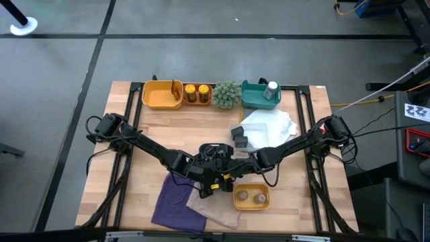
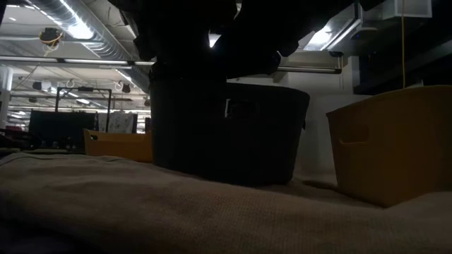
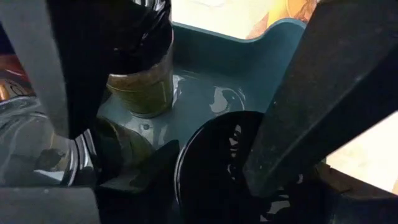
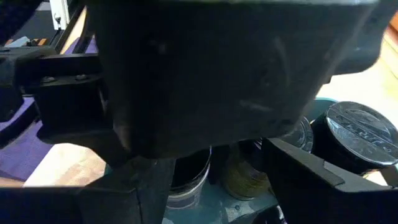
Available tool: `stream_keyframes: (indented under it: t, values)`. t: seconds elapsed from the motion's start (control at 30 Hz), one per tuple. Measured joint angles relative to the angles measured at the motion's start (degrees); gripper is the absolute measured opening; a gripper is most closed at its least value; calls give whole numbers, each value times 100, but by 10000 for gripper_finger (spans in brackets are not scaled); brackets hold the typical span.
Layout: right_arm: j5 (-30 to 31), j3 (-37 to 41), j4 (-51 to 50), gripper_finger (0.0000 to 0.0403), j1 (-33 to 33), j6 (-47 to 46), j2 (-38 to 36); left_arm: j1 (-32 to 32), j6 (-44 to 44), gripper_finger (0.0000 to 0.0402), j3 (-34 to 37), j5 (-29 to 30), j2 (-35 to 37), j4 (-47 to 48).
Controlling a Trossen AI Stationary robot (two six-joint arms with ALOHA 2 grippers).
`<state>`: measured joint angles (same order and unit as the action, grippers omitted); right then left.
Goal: Sort spices by type
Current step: Put the black seasoning bottle into the blue bin
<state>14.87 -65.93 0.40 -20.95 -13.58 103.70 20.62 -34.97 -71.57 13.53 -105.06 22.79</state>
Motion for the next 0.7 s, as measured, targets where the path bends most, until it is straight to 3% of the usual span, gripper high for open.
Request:
stream_keyframes:
  t: [0.27,0.7]
  values:
    - [-3,4,-129,241,-2,0,-92,11,247,224,0,23,-4,-30]
    - [-61,23,-1568,241,-19,12,-1074,40,350,224,-4,81,-4,15]
